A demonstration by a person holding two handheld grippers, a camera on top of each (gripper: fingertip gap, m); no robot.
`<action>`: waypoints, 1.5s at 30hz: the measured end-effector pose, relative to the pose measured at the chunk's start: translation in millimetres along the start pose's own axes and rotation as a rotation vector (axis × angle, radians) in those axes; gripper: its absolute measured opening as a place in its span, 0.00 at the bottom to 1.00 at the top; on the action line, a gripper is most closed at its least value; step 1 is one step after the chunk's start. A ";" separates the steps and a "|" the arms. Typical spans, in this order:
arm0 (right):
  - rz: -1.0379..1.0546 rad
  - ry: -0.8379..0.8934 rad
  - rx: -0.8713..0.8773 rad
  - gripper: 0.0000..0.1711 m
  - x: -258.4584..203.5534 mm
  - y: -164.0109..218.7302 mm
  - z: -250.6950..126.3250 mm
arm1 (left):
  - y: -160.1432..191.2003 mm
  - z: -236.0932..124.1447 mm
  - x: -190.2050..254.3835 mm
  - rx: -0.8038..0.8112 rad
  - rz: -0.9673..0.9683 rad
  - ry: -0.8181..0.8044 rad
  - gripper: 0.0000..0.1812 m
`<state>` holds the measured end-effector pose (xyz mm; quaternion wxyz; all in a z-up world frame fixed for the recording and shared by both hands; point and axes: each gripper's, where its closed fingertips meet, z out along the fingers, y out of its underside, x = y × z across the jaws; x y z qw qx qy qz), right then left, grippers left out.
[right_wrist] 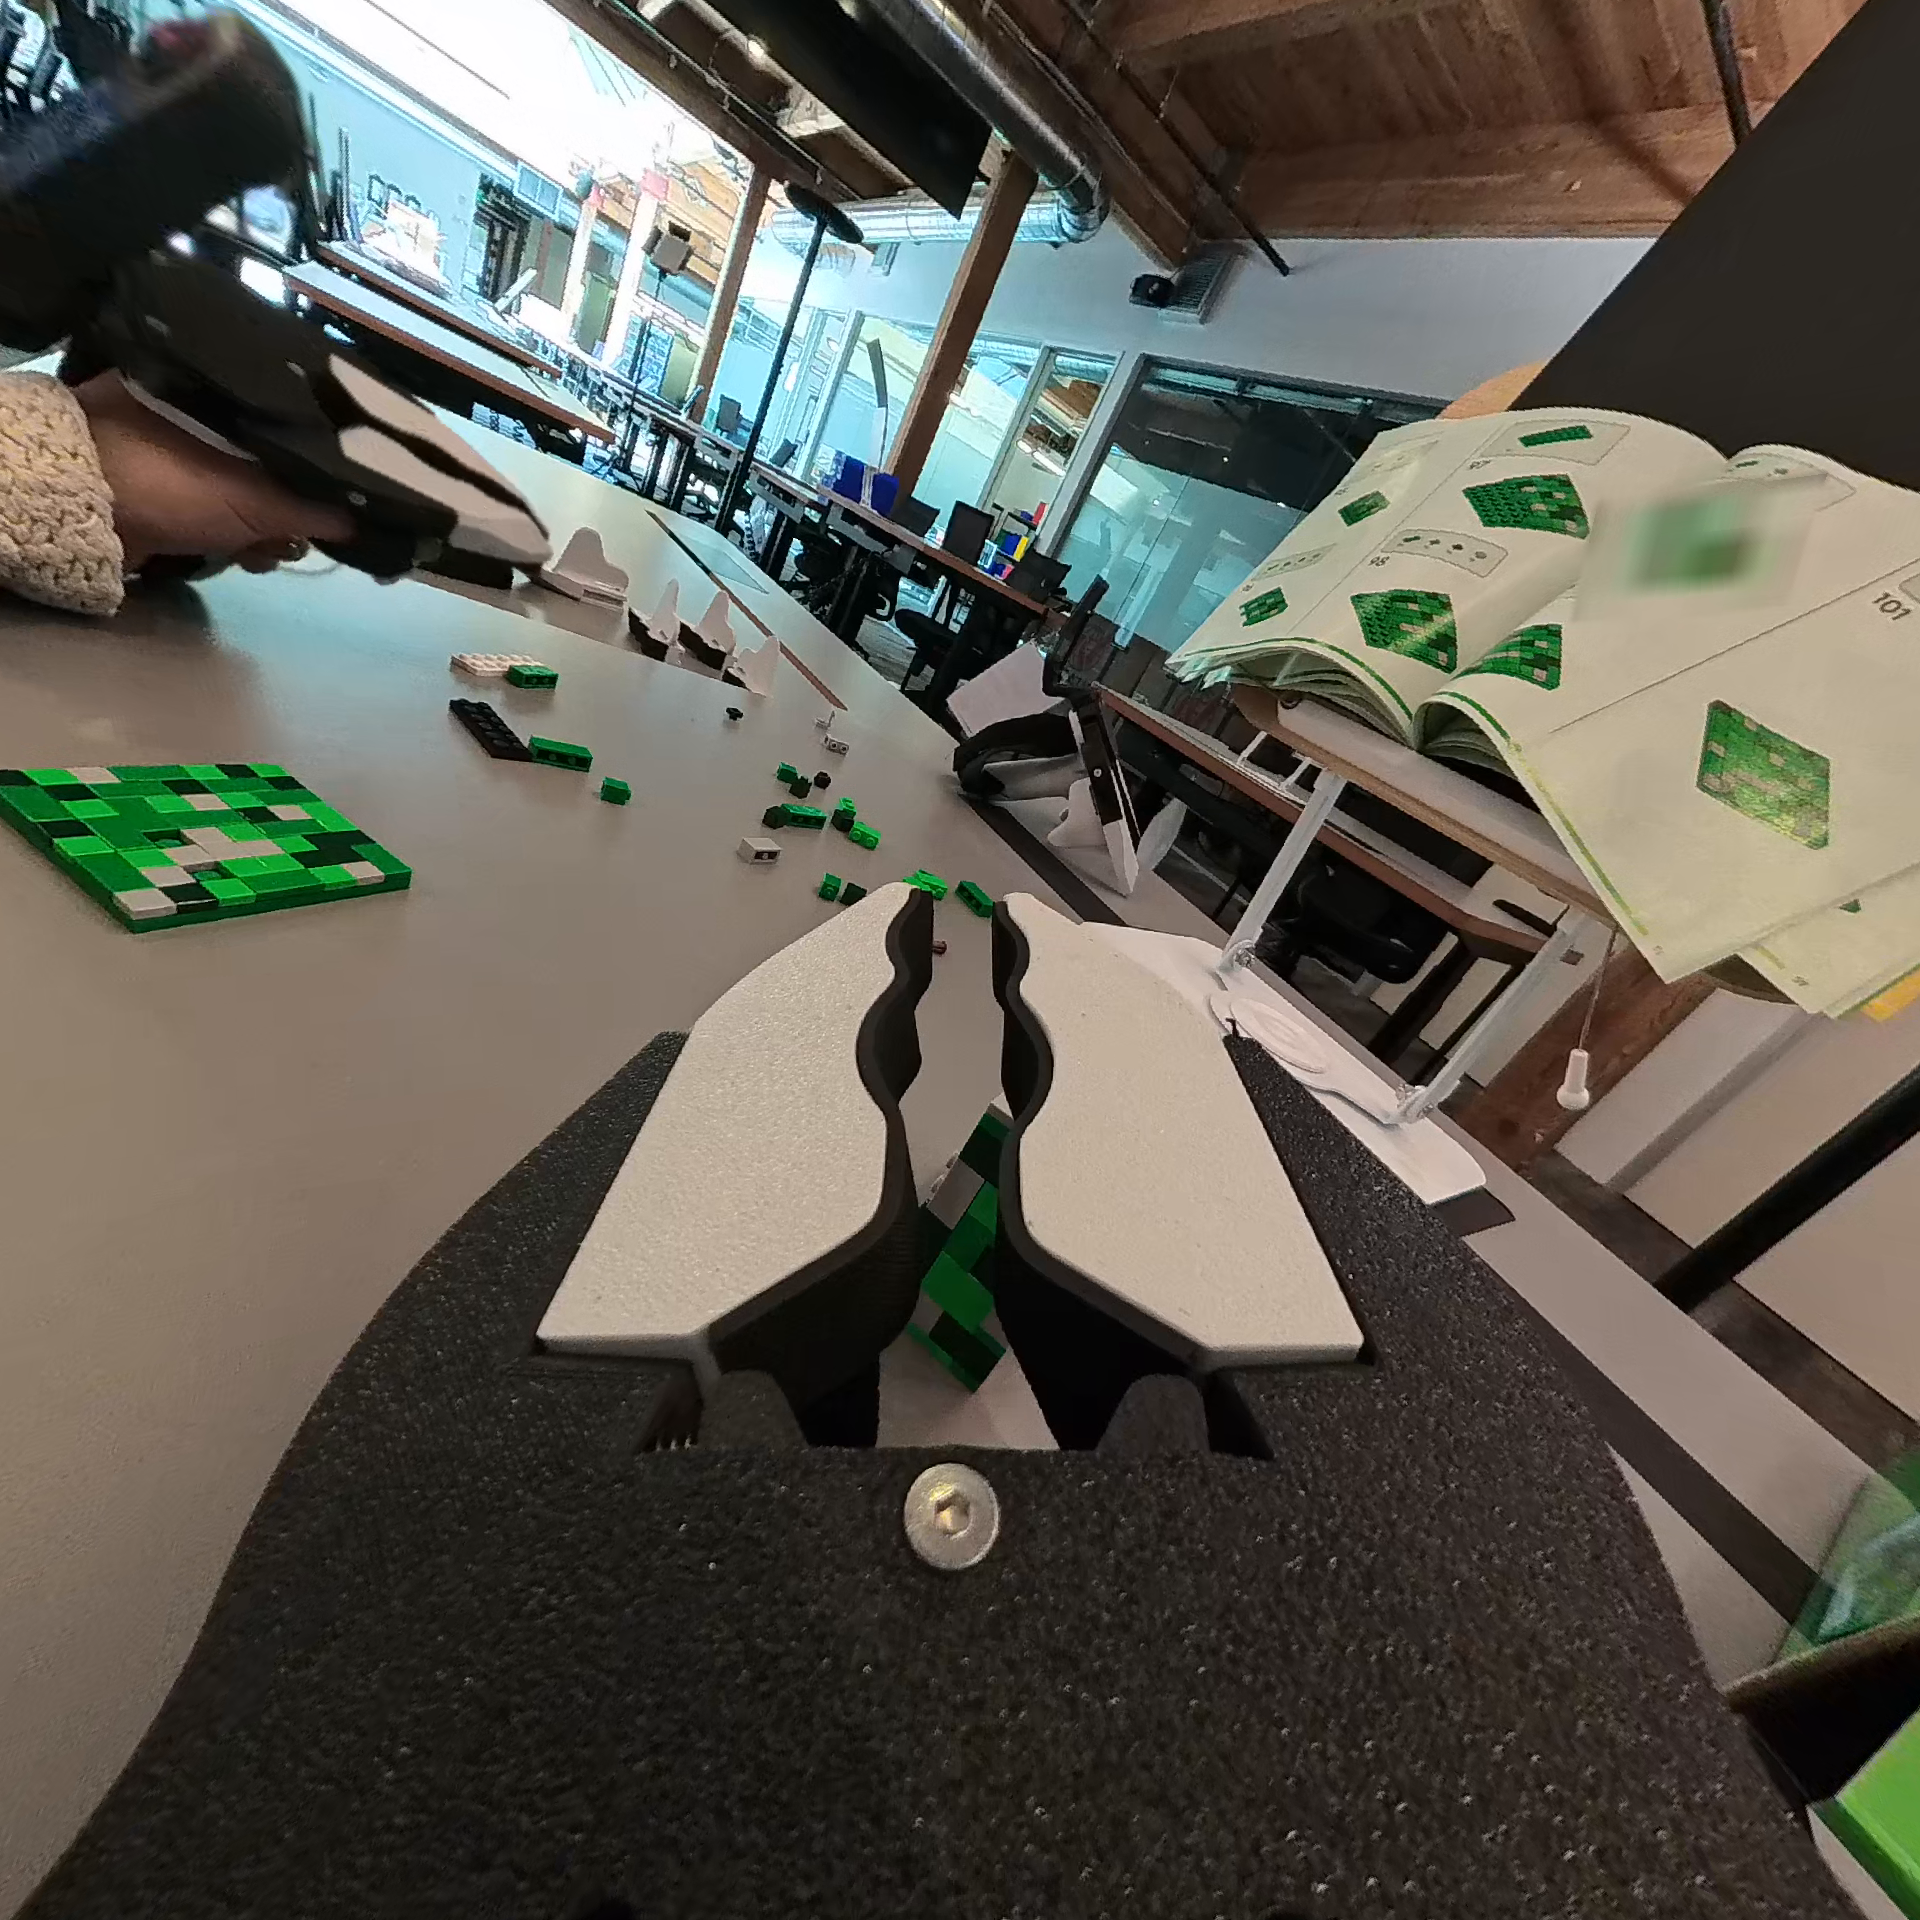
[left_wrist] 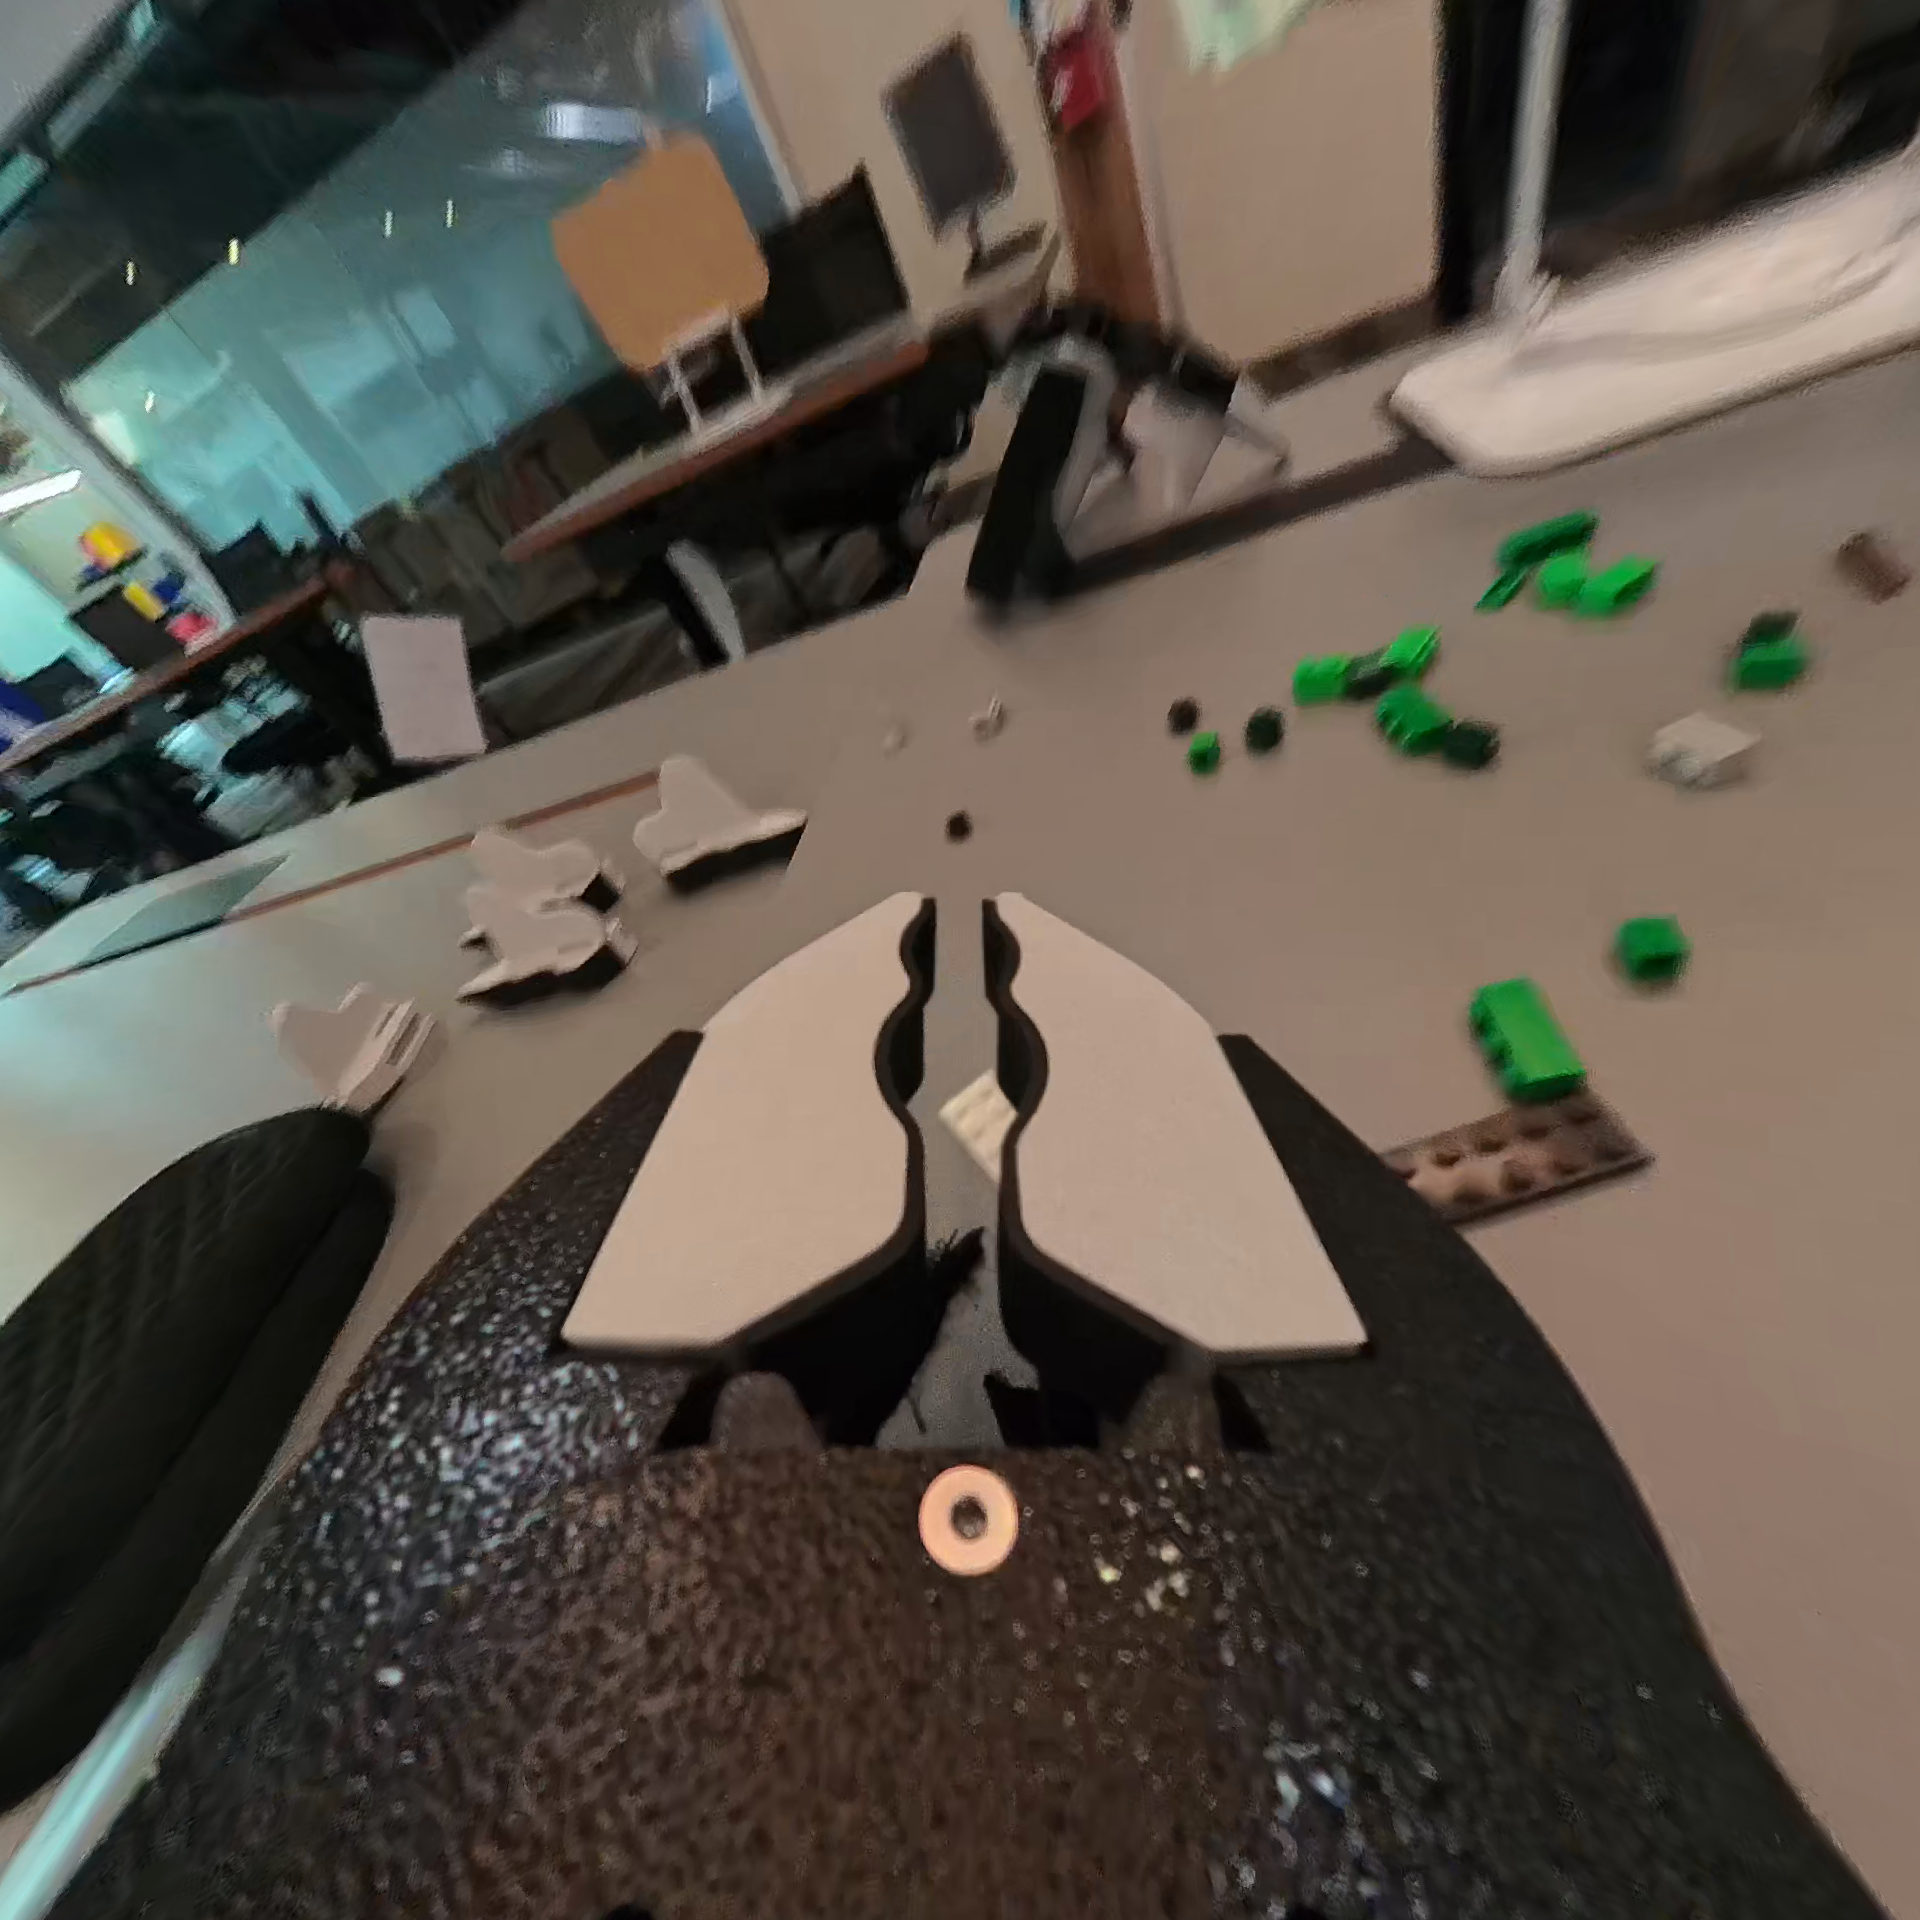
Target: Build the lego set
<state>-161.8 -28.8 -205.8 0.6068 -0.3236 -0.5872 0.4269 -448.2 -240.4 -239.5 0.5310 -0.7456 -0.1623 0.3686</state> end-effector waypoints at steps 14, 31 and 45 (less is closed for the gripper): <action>0.011 0.013 -0.004 0.06 3.1 1.3 -0.1 | -53.1 -40.8 -26.5 0.359 0.055 -0.229 0.25; 0.012 0.024 -0.009 0.06 6.0 2.5 0.0 | -17.1 -37.1 -64.7 0.226 -0.192 -0.302 0.18; -0.005 0.017 -0.005 0.06 4.6 1.9 -0.5 | -13.9 -24.9 -42.1 0.172 -0.124 -0.207 0.14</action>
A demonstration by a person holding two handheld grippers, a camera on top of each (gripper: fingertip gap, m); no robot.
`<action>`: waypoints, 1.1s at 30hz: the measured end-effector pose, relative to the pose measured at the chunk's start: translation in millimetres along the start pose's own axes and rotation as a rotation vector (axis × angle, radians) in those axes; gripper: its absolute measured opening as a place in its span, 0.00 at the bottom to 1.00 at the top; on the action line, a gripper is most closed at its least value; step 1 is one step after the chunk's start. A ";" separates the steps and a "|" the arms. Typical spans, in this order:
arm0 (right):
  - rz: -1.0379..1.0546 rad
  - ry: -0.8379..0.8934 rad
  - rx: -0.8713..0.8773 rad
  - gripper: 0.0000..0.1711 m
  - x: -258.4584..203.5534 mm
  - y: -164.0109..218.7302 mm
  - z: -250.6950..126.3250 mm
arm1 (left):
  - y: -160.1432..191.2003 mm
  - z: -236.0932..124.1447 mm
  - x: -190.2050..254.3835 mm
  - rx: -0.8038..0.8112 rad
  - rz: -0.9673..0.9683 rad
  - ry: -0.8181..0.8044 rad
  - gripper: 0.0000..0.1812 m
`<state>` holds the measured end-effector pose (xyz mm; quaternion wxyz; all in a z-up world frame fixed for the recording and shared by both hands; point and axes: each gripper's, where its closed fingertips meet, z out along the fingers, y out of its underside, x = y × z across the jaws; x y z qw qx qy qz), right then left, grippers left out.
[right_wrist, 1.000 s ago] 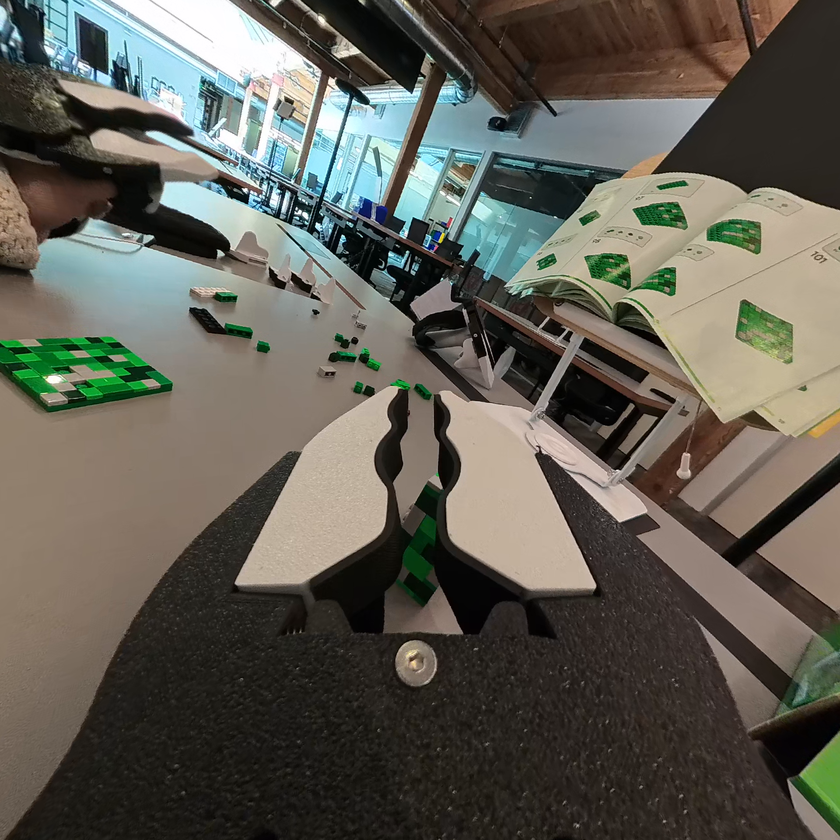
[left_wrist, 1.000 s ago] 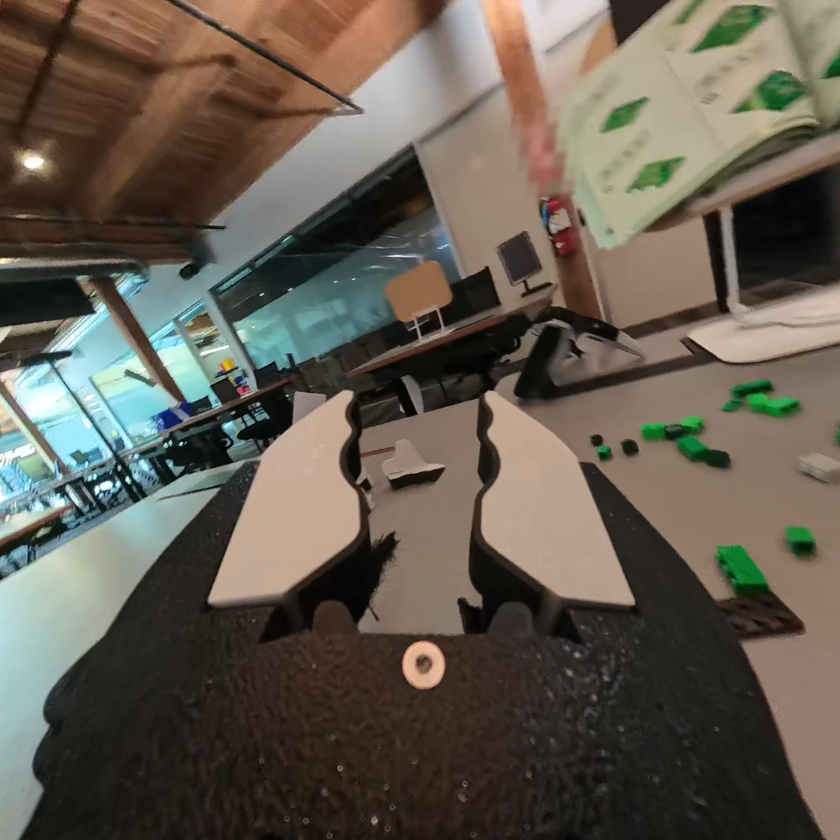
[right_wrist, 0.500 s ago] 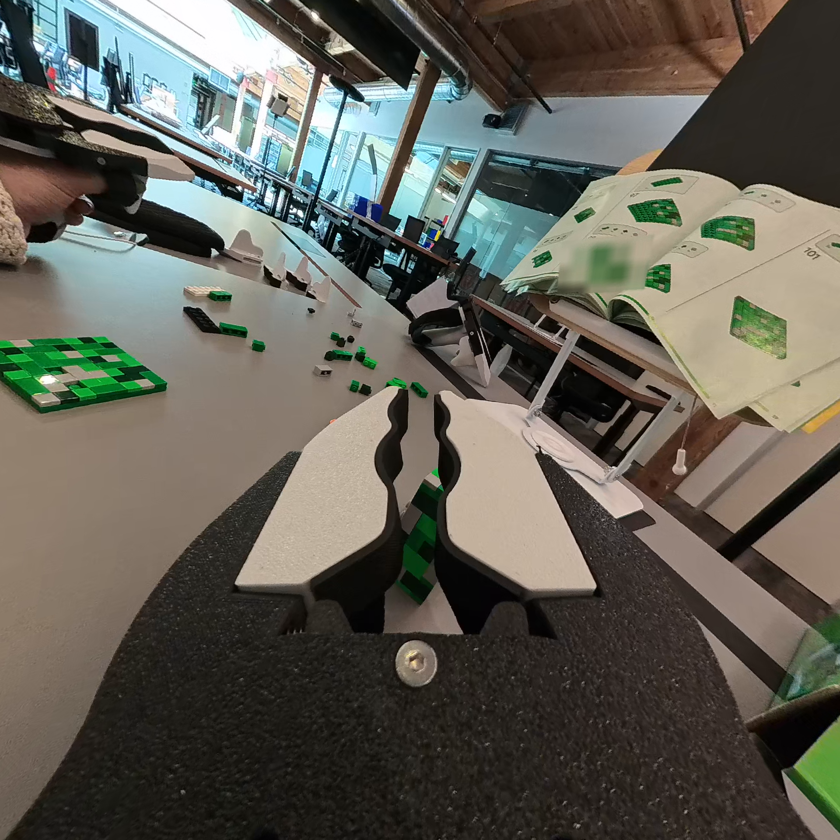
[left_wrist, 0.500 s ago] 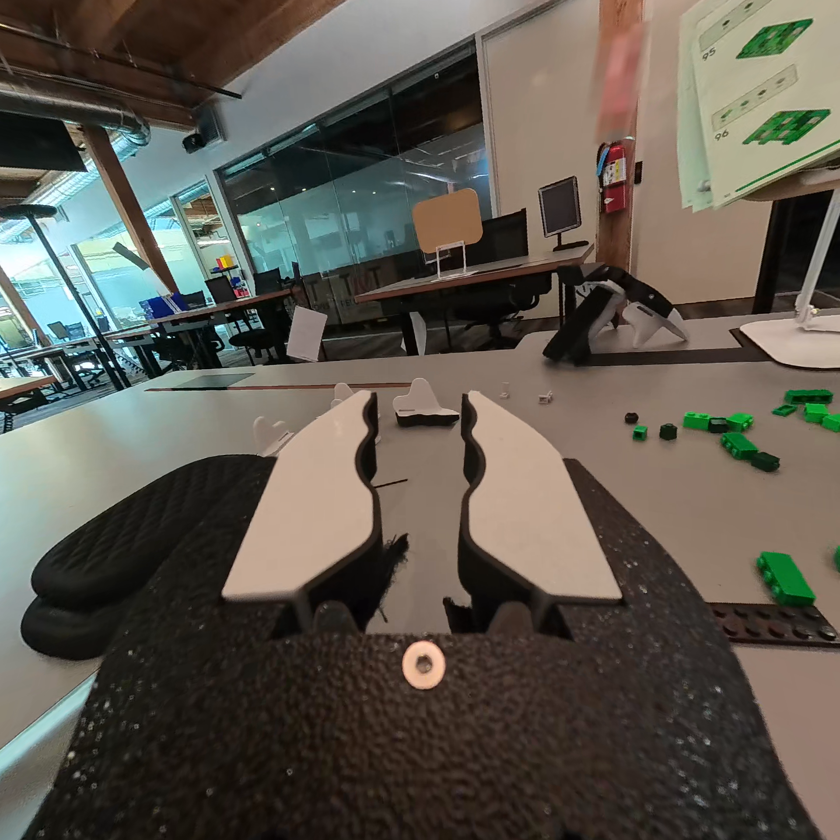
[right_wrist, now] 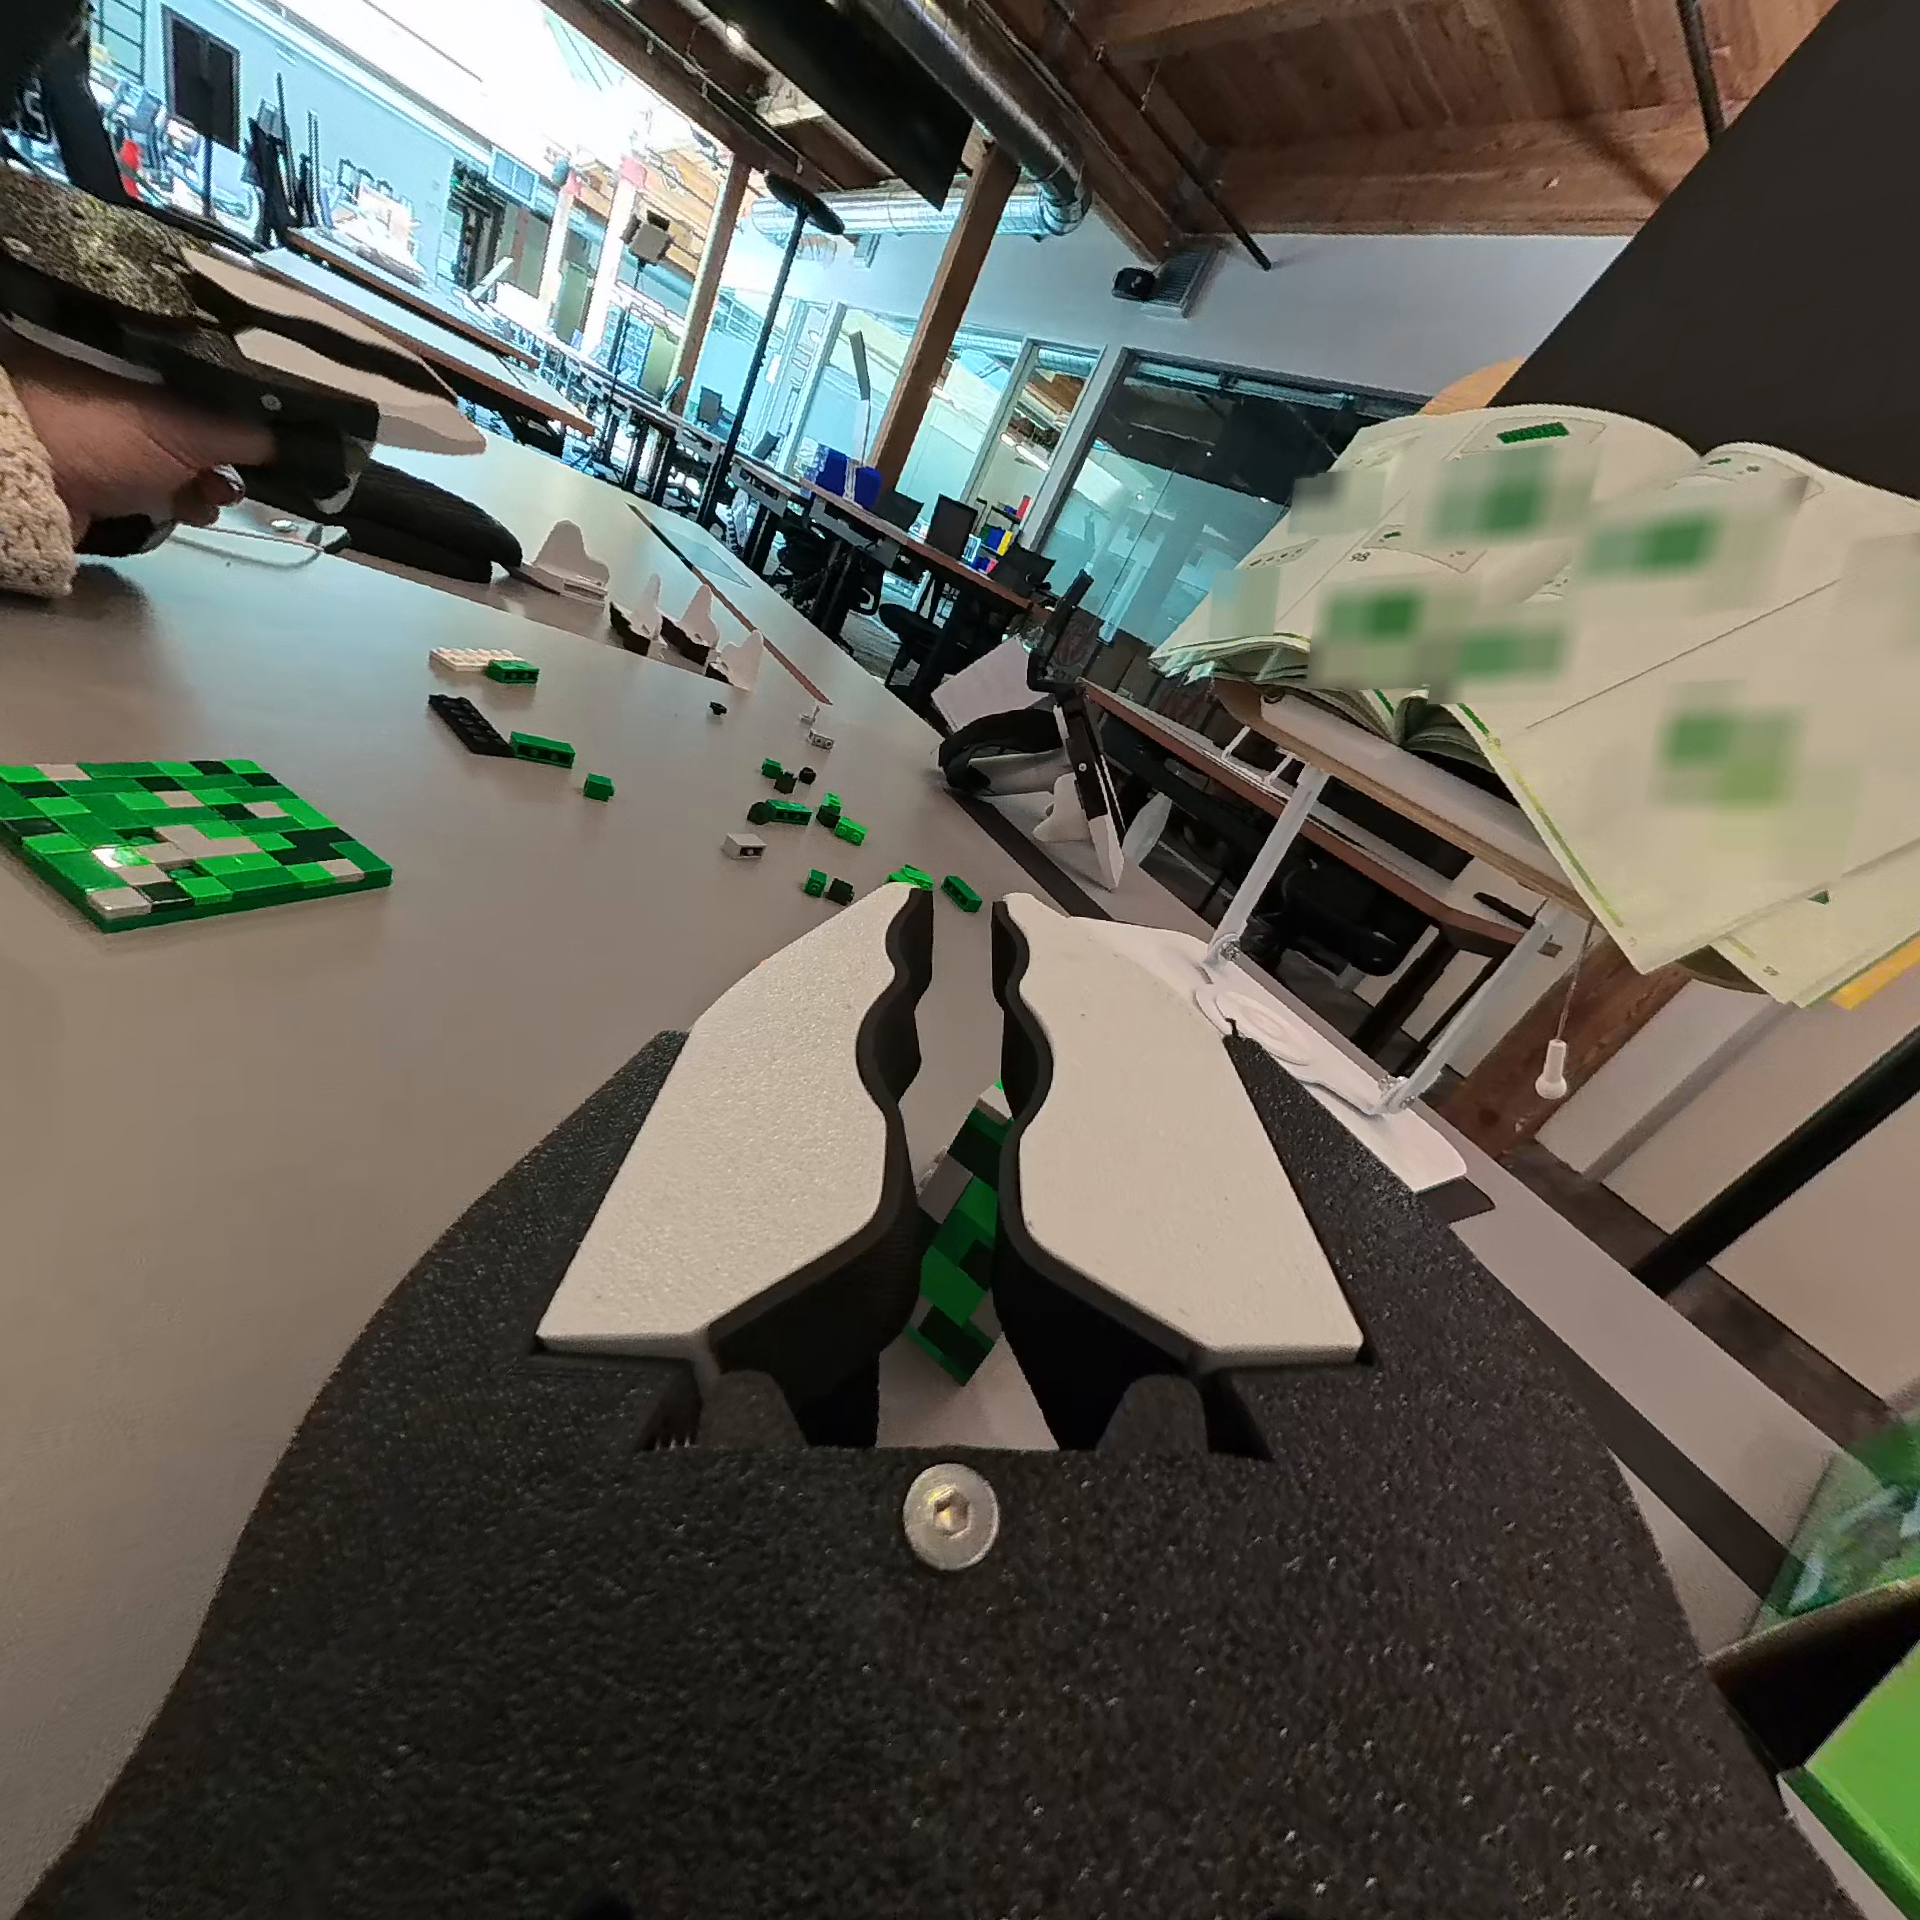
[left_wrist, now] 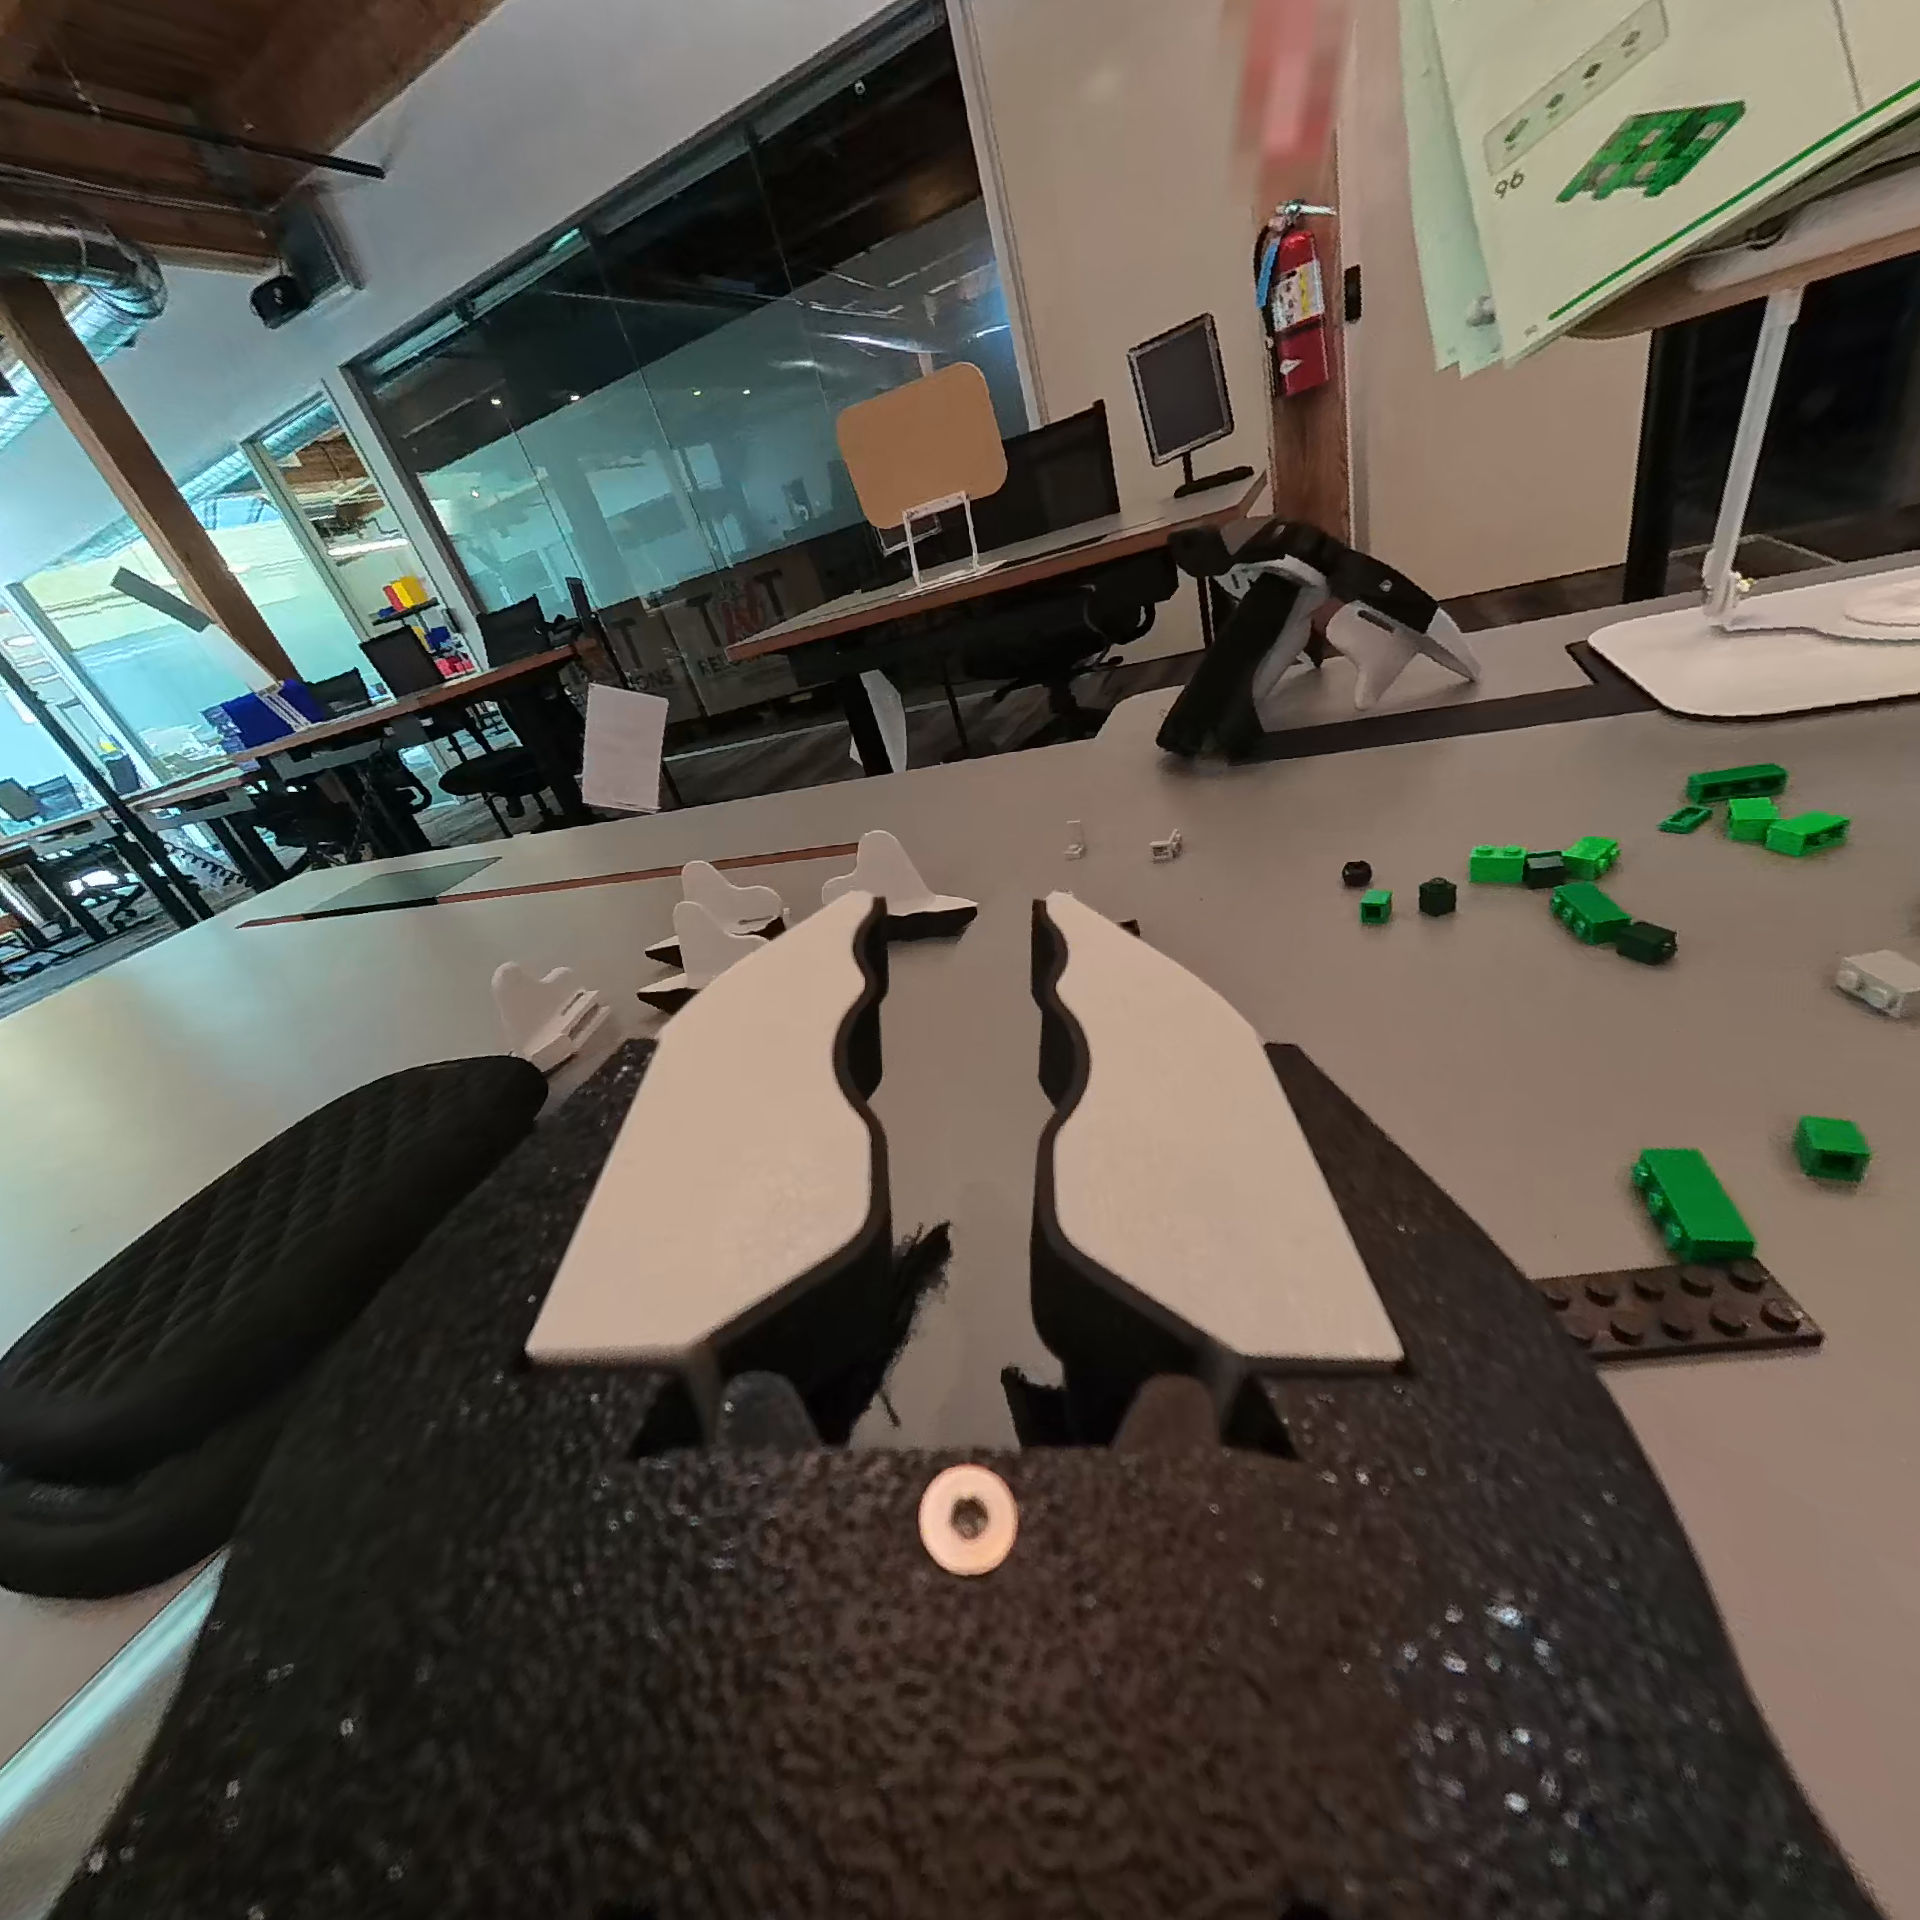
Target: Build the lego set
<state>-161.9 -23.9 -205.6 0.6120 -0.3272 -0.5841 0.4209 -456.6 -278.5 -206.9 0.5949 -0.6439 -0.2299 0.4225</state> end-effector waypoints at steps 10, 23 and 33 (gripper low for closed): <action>-0.017 -0.006 0.003 0.06 -1.3 -0.3 -0.2 | 2.2 0.9 2.5 -0.012 -0.002 0.016 0.13; -0.028 -0.009 0.005 0.06 -1.6 -0.3 -0.6 | 1.0 1.3 8.7 -0.009 0.019 0.042 0.13; -0.044 0.006 0.001 0.06 0.1 0.3 -1.3 | -33.7 -80.3 140.0 0.142 0.086 0.923 0.20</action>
